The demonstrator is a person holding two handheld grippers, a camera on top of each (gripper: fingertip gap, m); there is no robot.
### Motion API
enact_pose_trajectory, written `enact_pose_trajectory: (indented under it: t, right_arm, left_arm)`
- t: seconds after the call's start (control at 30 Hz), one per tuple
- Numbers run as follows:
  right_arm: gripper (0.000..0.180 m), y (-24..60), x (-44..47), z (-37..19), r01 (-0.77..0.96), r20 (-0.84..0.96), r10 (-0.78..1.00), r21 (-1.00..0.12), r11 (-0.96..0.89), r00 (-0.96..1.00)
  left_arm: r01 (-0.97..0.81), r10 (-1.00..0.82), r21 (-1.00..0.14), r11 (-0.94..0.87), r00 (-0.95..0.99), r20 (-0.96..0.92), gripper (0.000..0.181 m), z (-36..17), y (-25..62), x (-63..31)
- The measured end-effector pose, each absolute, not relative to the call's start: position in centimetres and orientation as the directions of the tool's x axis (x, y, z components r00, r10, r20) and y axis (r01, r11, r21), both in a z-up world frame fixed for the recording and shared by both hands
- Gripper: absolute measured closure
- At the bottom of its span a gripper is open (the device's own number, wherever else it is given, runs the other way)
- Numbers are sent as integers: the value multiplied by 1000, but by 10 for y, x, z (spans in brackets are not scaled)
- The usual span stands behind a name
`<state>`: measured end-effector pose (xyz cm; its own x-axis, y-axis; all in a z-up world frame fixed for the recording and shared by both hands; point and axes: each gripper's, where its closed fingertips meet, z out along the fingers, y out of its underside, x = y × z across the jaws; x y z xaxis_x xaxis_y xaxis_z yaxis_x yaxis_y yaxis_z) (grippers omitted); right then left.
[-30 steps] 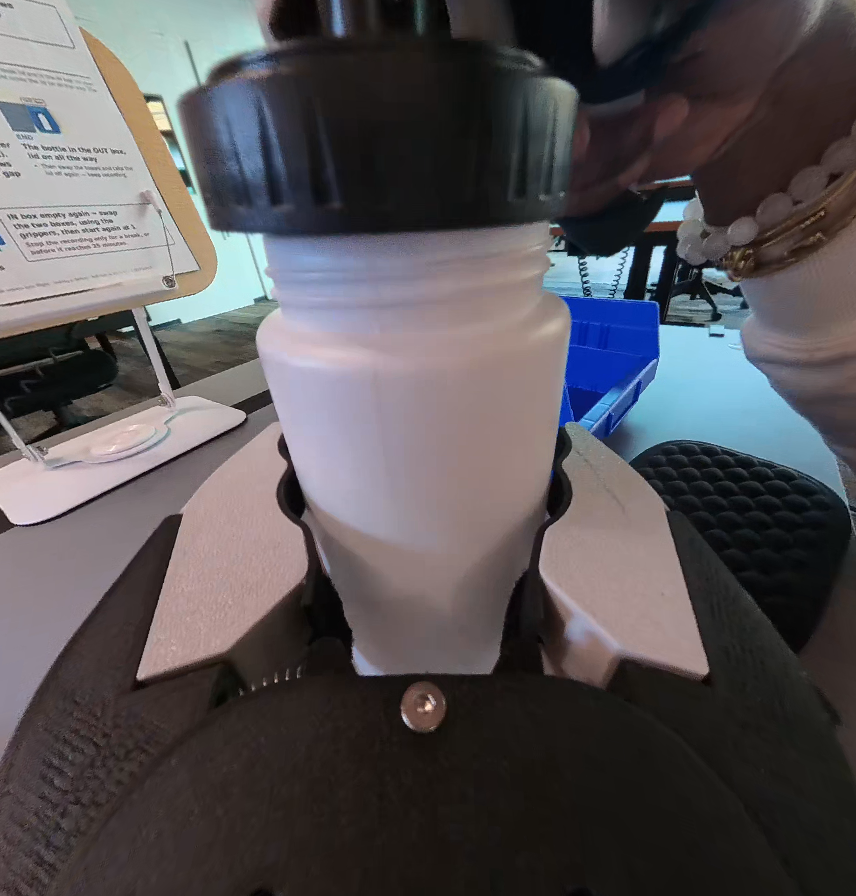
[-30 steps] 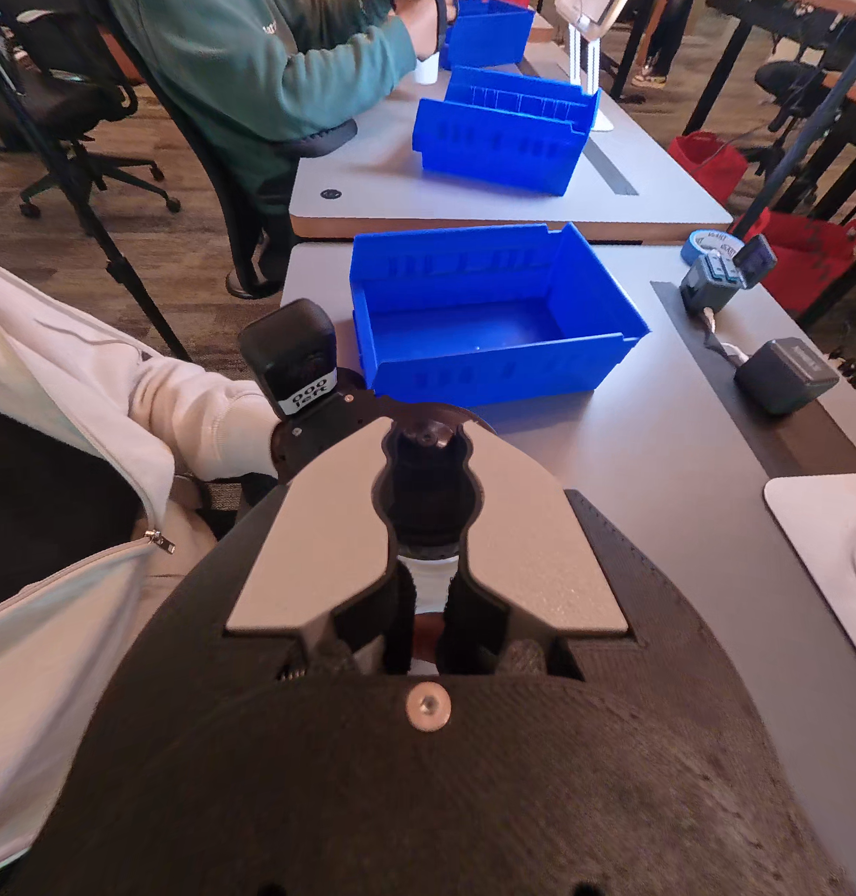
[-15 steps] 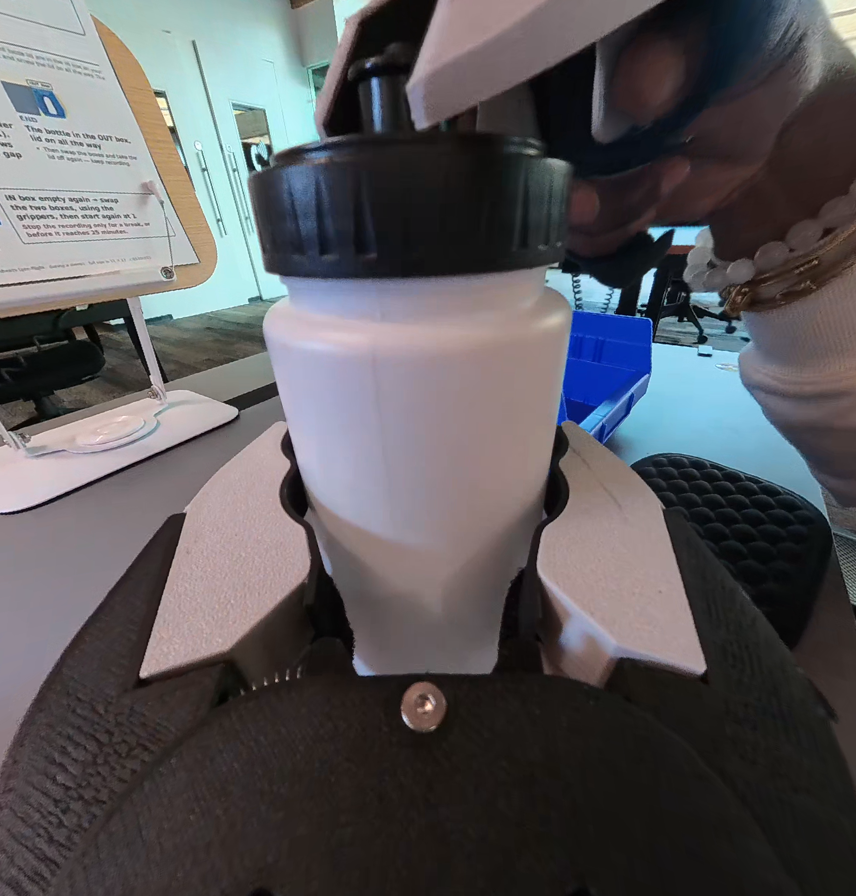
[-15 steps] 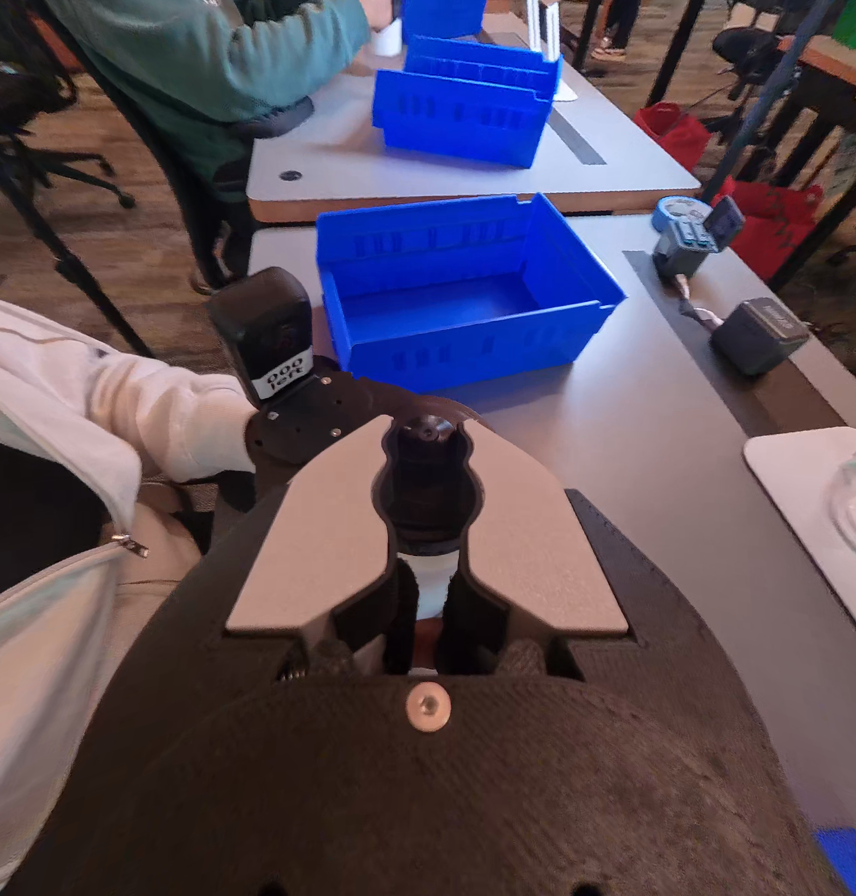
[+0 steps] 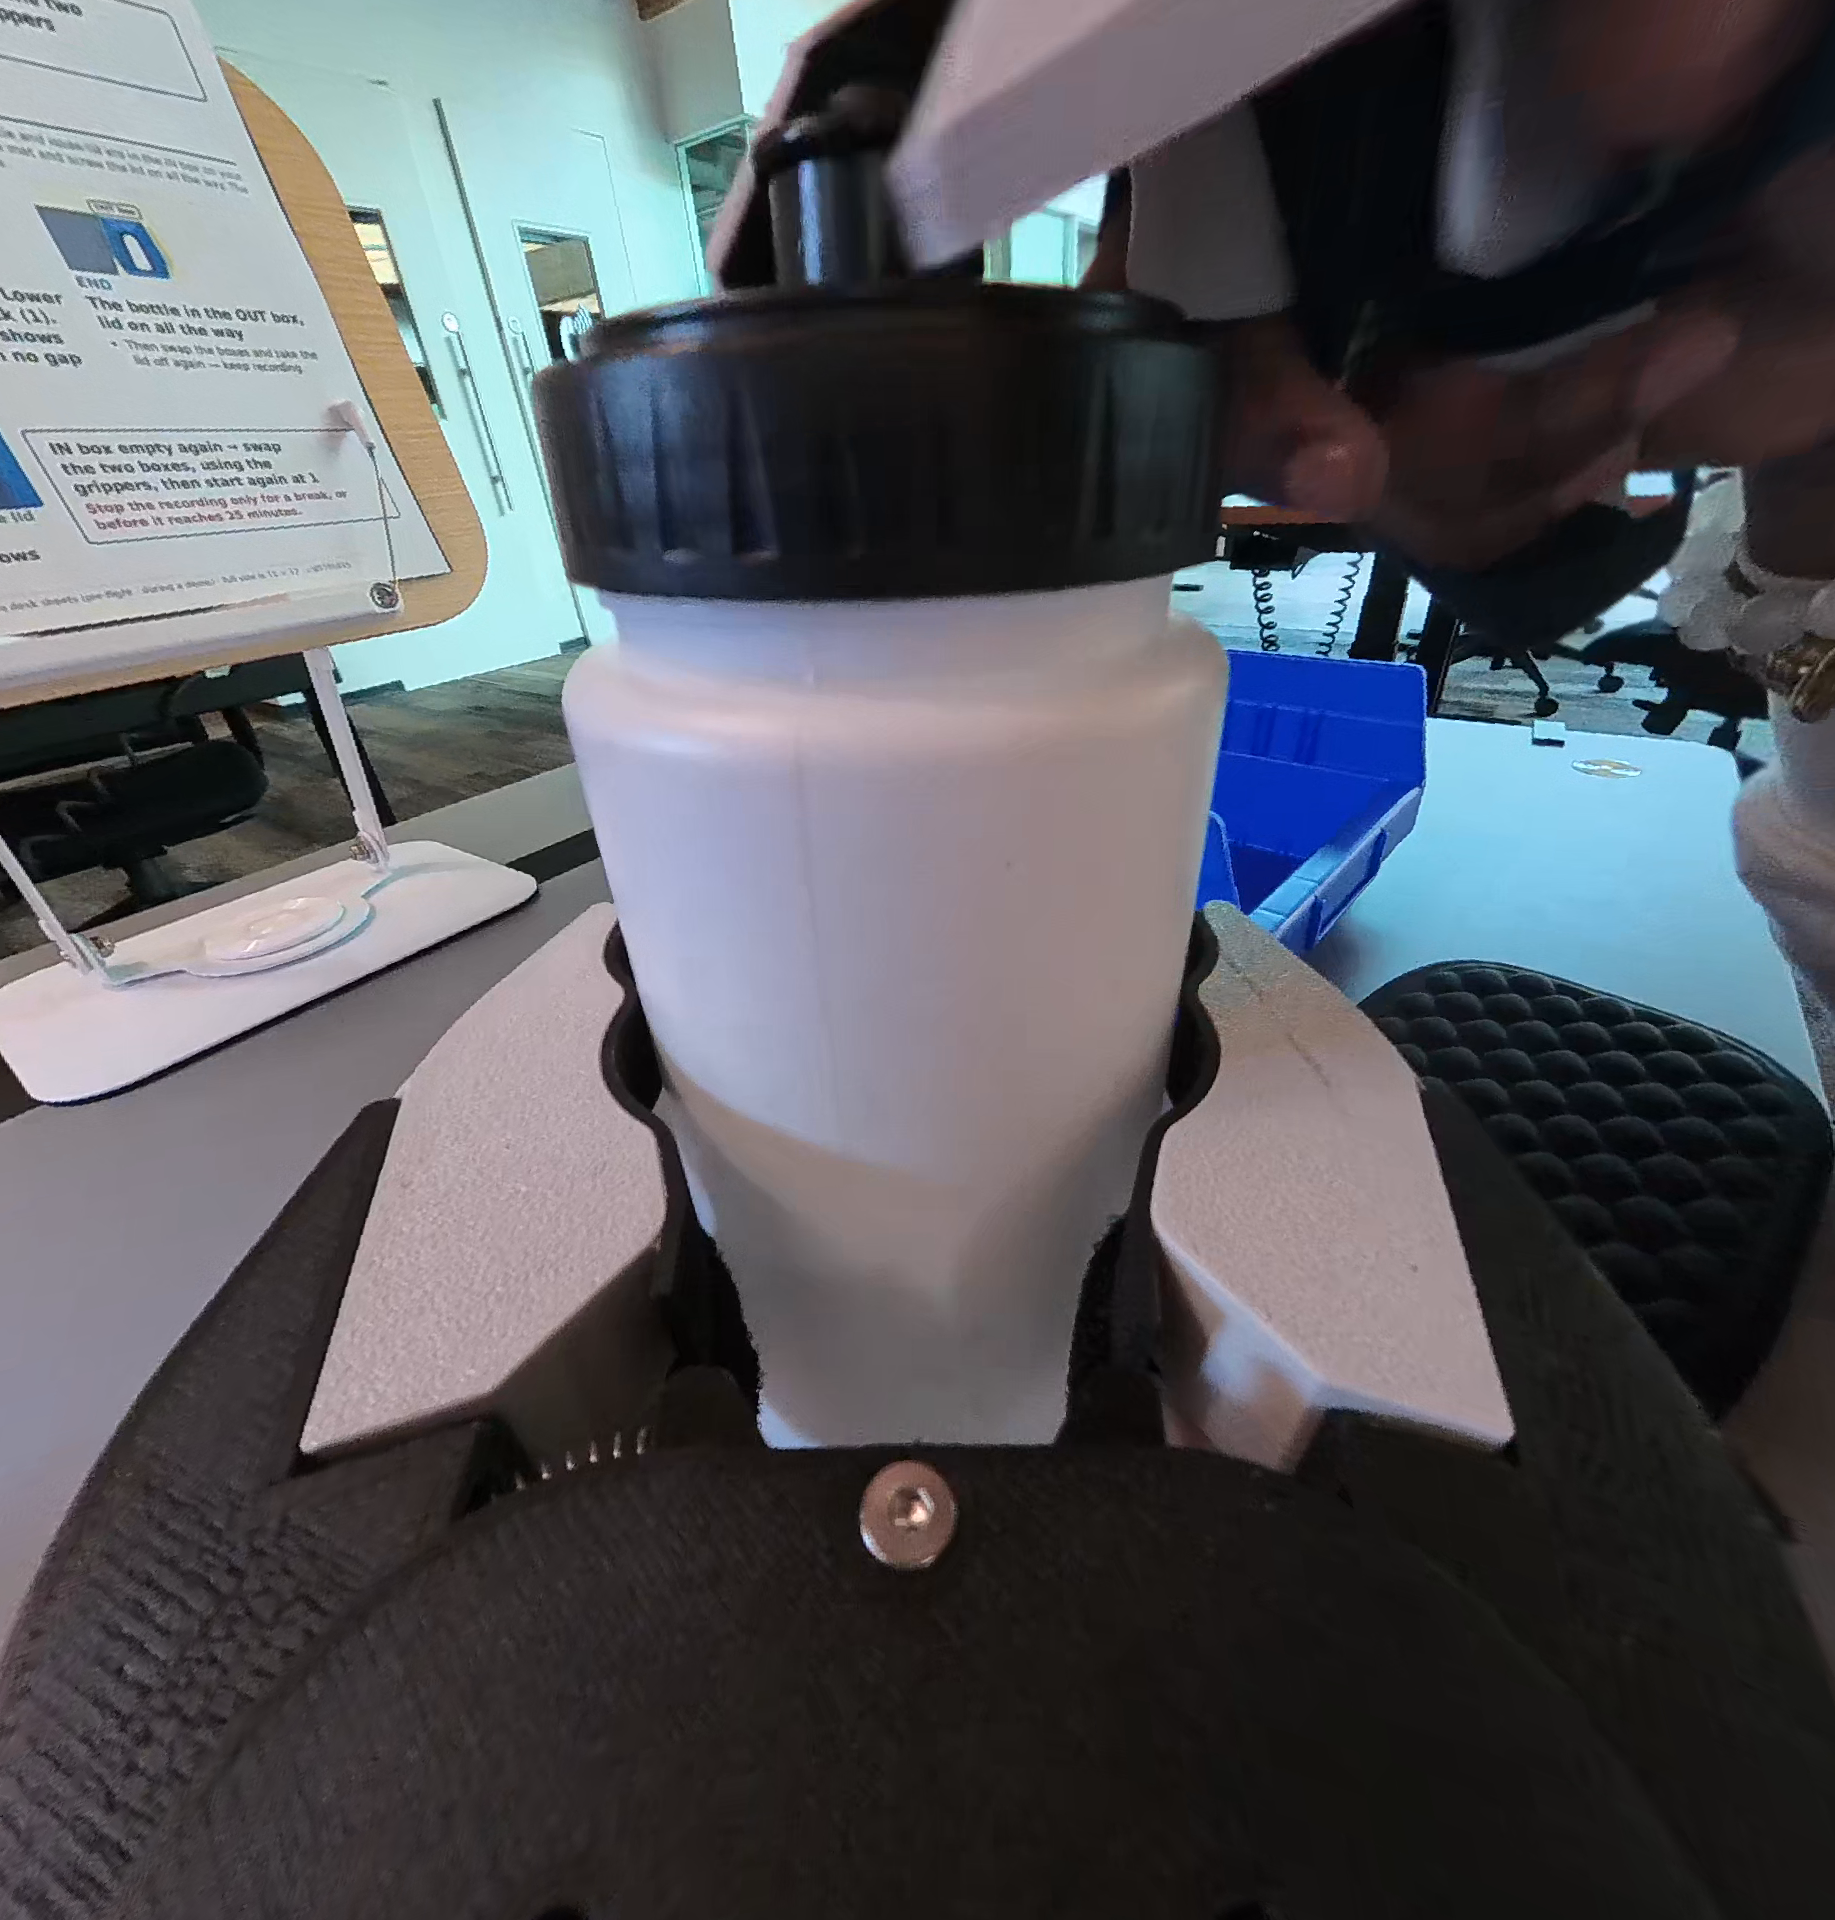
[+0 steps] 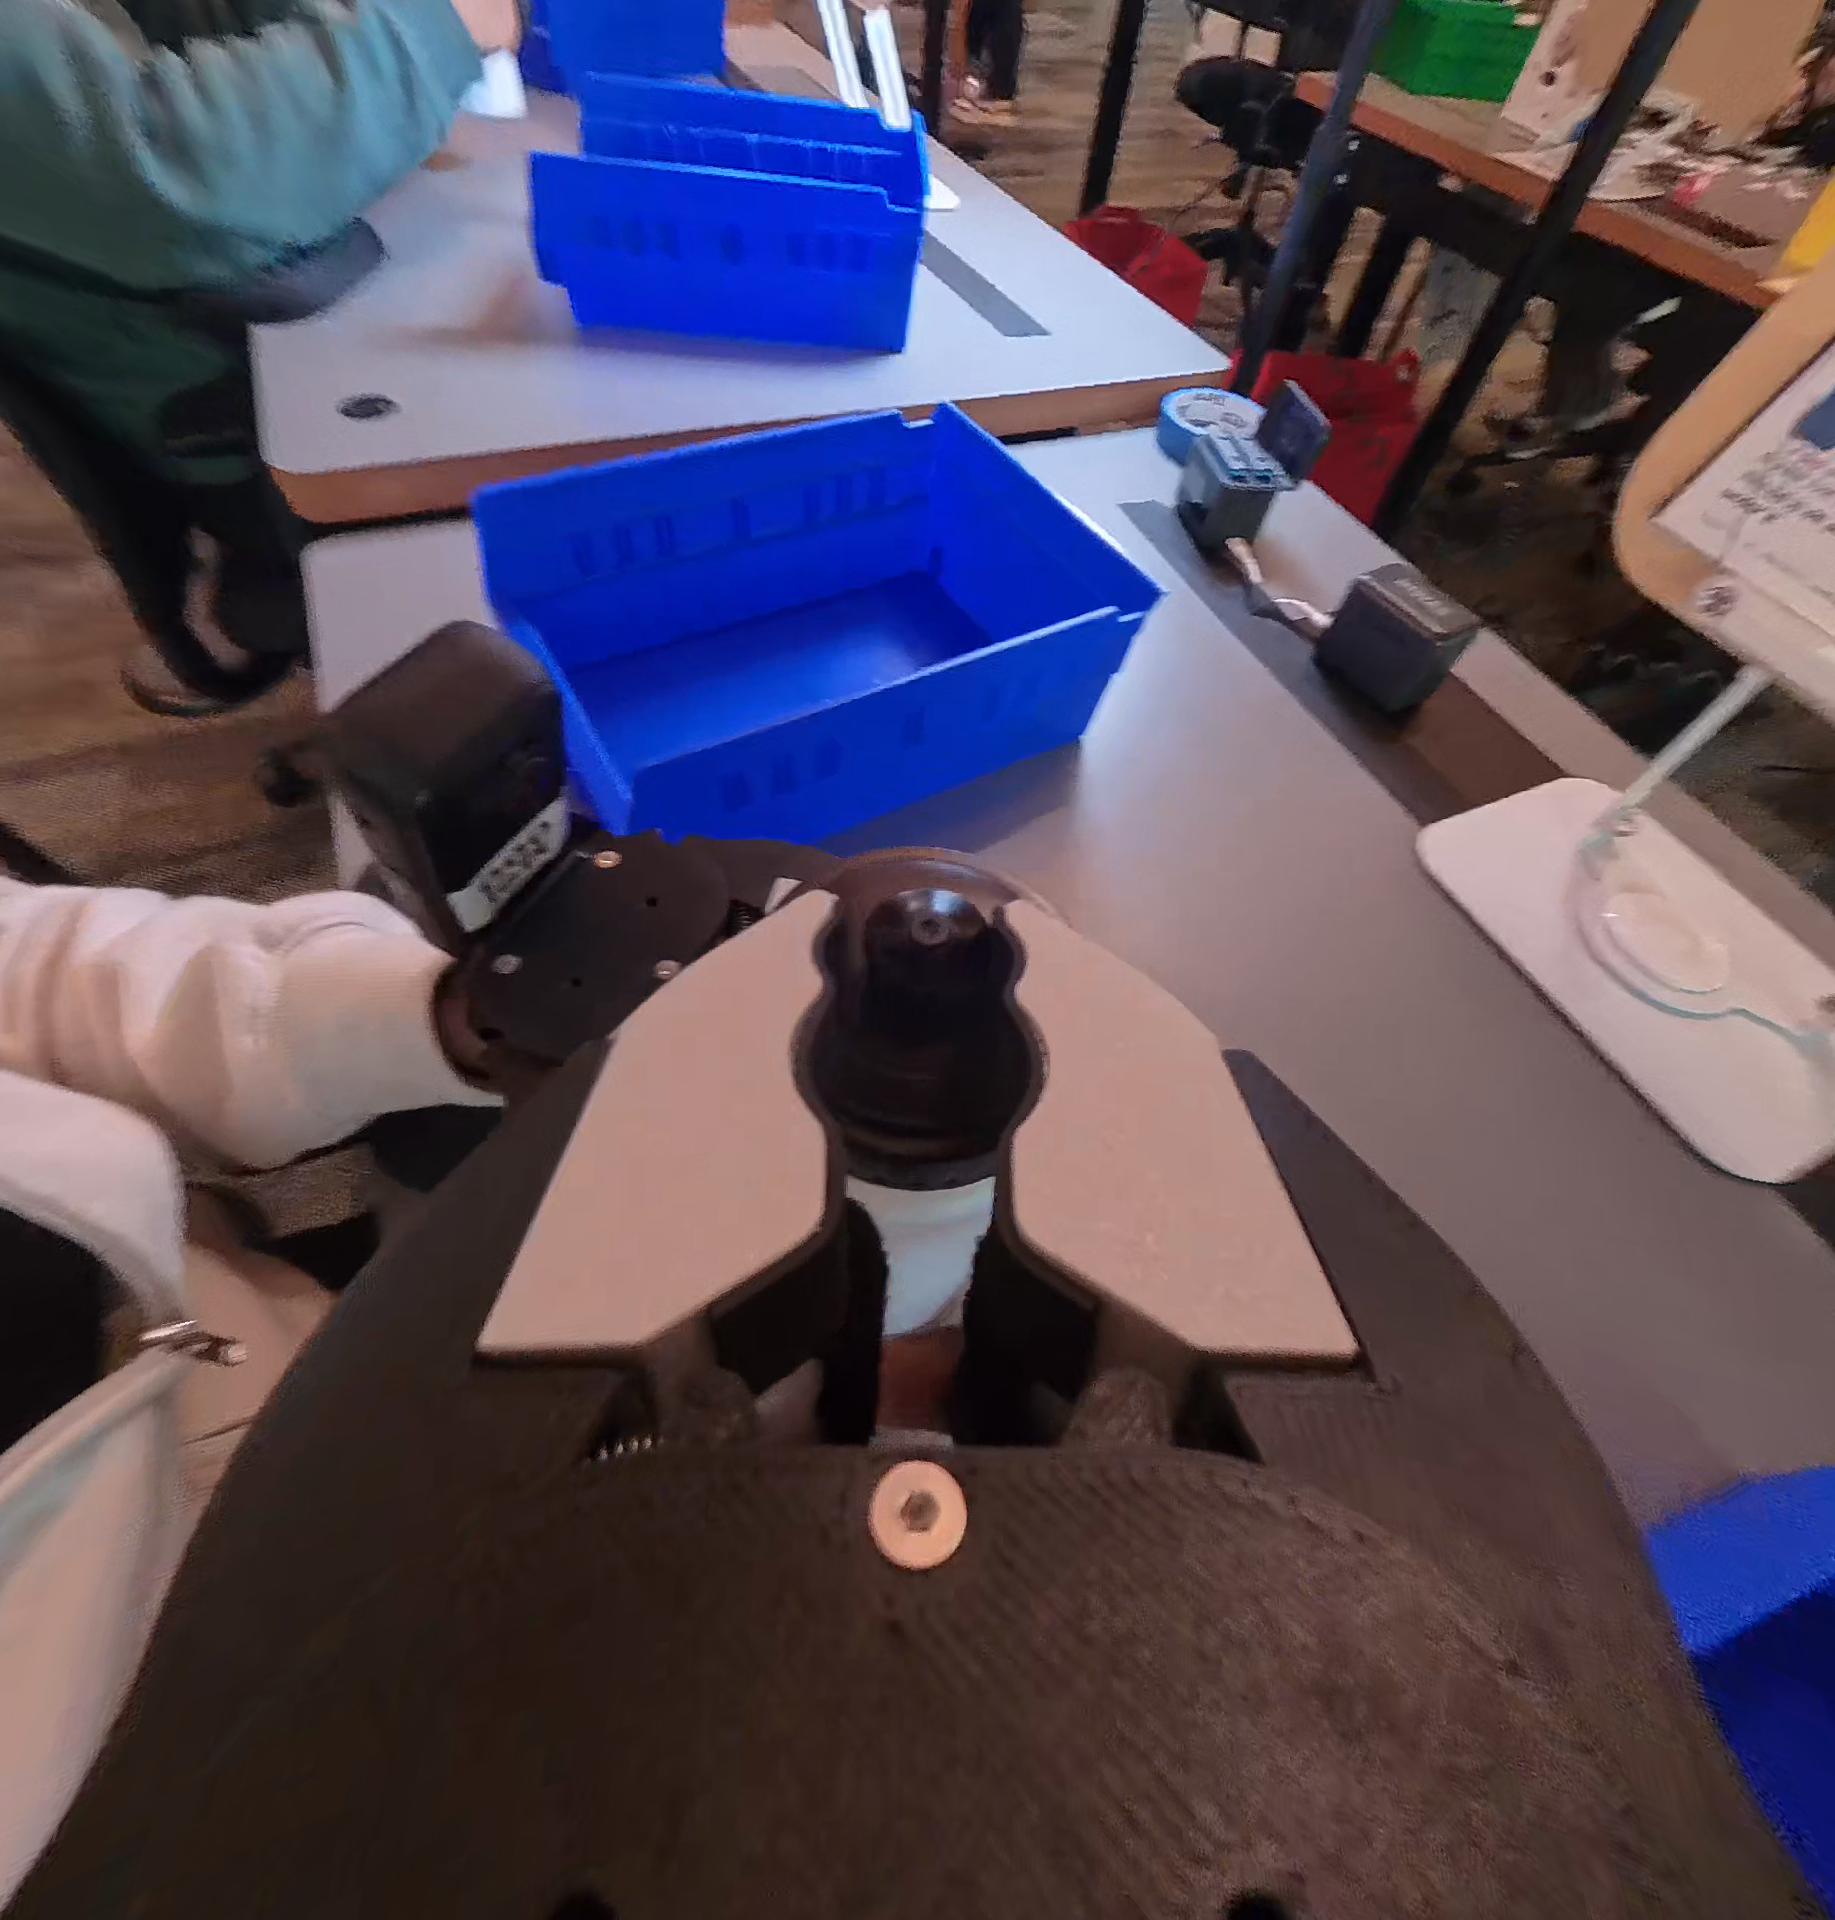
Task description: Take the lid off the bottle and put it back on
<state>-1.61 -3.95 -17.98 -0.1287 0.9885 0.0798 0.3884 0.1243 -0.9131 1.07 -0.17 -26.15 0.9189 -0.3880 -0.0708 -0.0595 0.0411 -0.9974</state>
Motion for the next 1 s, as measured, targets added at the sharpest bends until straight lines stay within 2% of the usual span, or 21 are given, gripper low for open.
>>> enact_pose_trajectory:
  t: [0.07,0.1,0.2,0.33,0.43,0.57,0.8,1.0]
  right_arm:
    - [129,-51,-11,-179,367,7,981,-927,78,-192]
    - [124,-53,-9,-178,363,-10,979,-929,66,-205]
    - [102,-59,1,-178,338,44,956,-930,146,-291]
    - [88,-38,-7,-172,160,195,925,-953,257,-326]
    - [80,-42,-15,-182,146,47,887,-981,128,-460]
    - [83,-51,-15,-190,116,22,869,-989,91,-494]
    - [78,-52,4,-198,133,19,923,-988,76,-383]
    - [112,-43,25,-199,152,25,931,-985,86,-365]
  left_arm:
    - [-60,-394,-997,41,916,-71,83,-262,-1,12]
    - [-60,-395,-997,41,916,-71,83,-261,-1,12]
    - [-40,-397,-999,37,916,-51,83,-261,-1,10]
    - [-36,-414,-998,44,909,-51,83,-261,-2,12]
    - [-25,-415,-999,42,909,-40,83,-261,-2,11]
    - [-27,-403,-999,43,914,-42,84,-261,-1,10]
    - [-40,-399,-998,47,915,-55,84,-261,-1,11]
    - [-40,-406,-998,46,912,-56,84,-262,-2,13]
